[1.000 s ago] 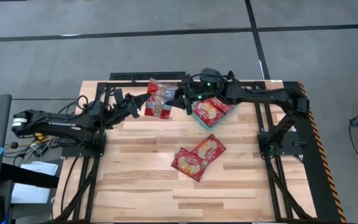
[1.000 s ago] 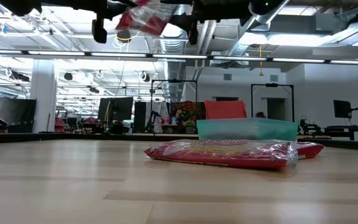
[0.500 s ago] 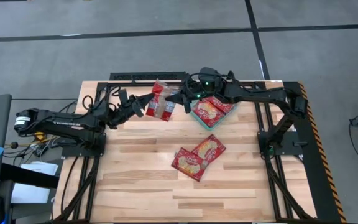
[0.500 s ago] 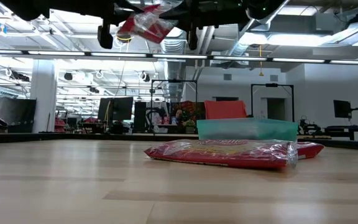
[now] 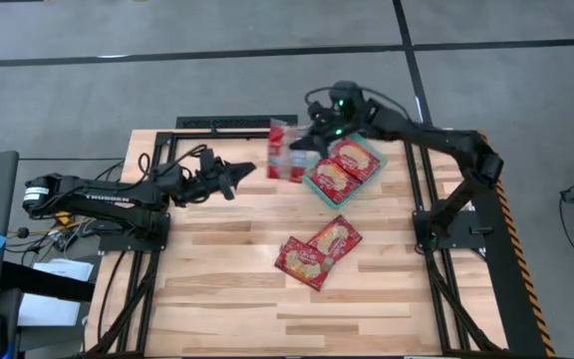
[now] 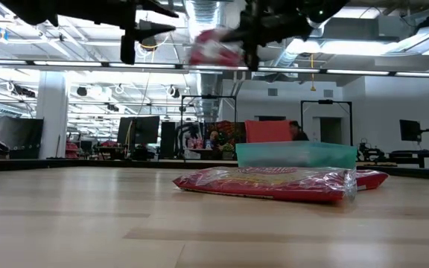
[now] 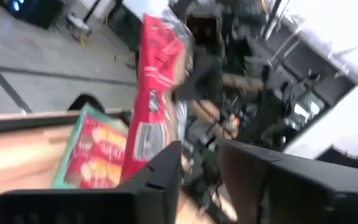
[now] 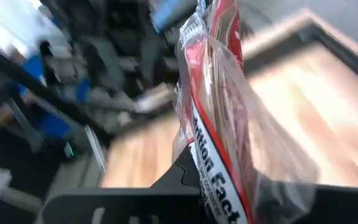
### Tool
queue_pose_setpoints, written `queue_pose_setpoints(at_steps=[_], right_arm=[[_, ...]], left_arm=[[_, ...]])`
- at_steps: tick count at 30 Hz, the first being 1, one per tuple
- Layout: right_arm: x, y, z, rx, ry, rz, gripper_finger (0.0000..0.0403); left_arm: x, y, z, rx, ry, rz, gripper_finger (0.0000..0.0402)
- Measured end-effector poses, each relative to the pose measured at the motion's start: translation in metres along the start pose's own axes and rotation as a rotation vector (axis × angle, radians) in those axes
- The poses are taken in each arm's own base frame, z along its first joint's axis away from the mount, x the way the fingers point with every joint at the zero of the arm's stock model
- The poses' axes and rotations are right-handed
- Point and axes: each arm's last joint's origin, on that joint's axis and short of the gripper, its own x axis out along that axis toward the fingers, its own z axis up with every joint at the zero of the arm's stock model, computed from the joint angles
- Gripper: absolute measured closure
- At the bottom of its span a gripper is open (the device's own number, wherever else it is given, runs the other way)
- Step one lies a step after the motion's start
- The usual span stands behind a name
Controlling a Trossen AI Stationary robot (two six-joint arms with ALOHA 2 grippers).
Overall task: Sort popcorn bags into baskets
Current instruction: Put the red popcorn bag into the green bin
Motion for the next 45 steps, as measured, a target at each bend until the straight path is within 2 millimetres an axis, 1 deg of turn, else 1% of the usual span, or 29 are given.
queue_pose_setpoints(at_steps=[2,5,10,15,17,20,26,30,32,38,45], right_arm=[[-0.018,-0.012,-0.001,-0.017,0.086,-0.062,0.0386],[-0.043,-0.030,-0.010,-0.043,0.197,-0.130,0.0386],[-0.078,-0.053,-0.024,-0.028,0.304,-0.167,0.0386],[-0.087,-0.072,-0.041,0.000,0.416,-0.148,0.0386],[-0.084,-0.077,-0.046,0.002,0.448,-0.115,0.0386],[-0.075,-0.089,-0.060,0.054,0.530,-0.079,0.0386],[-0.053,-0.107,-0.079,0.096,0.638,-0.037,0.0386],[-0.043,-0.115,-0.086,0.110,0.671,-0.027,0.0386],[-0.037,-0.117,-0.088,0.102,0.699,-0.033,0.0378],[-0.023,-0.119,-0.087,0.050,0.774,-0.083,0.0320],[-0.009,-0.109,-0.074,-0.091,0.832,-0.190,0.0218]], left_arm=[[0.000,0.002,-0.004,-0.008,0.046,0.010,0.0274],[-0.001,0.007,-0.010,-0.027,0.119,0.051,0.0249],[-0.002,0.013,-0.016,-0.055,0.176,0.118,0.0232],[-0.002,0.014,-0.017,-0.054,0.178,0.129,0.0231],[-0.002,0.014,-0.017,-0.053,0.178,0.132,0.0230],[-0.002,0.014,-0.017,-0.052,0.180,0.134,0.0230],[-0.003,0.015,-0.018,-0.050,0.185,0.139,0.0230],[-0.003,0.015,-0.018,-0.048,0.190,0.144,0.0230],[-0.003,0.016,-0.018,-0.045,0.195,0.148,0.0230],[-0.003,0.018,-0.019,-0.036,0.196,0.177,0.0229],[-0.004,0.020,-0.021,-0.020,0.208,0.213,0.0214]])
